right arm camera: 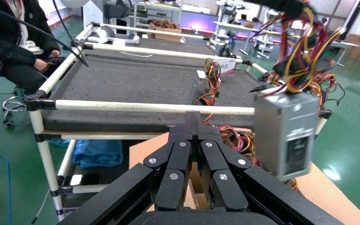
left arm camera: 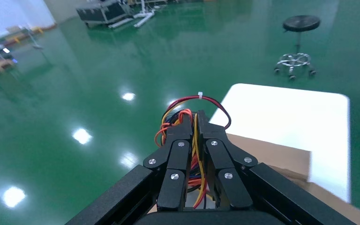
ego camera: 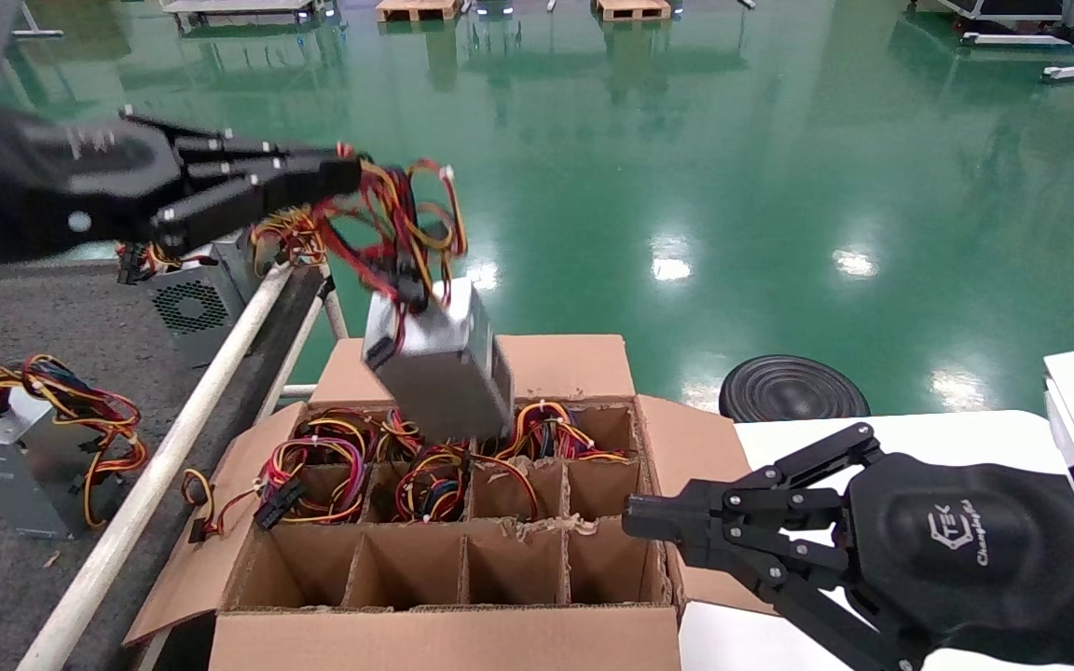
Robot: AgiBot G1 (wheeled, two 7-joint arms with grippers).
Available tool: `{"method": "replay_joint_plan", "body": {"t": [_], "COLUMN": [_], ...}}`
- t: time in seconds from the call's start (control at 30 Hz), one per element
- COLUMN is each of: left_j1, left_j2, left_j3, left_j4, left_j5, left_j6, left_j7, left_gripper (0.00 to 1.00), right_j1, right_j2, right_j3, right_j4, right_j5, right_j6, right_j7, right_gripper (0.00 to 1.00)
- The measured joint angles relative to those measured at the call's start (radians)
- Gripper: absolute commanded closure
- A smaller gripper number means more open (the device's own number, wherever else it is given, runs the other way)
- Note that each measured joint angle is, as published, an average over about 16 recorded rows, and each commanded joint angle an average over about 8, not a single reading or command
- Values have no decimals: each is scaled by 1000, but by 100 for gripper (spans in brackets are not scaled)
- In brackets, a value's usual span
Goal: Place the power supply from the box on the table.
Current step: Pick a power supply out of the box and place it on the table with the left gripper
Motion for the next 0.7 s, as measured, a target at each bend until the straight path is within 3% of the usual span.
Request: {"method": "replay_joint_plan", "body": {"t": [0.7], "left_j1": [-163], "left_j2": [114], "left_j3": [86], "left_j4": [313], "left_j5": [192], "left_j6": [2], "left_j7": [298], "left_gripper": [100], "right_j1": [0], "right_j2": [0], "right_j3": [0], "right_j4": [0], "right_j5": [0], "right_j6": [0], "right_j7": [0], "right_gripper": [100]}}
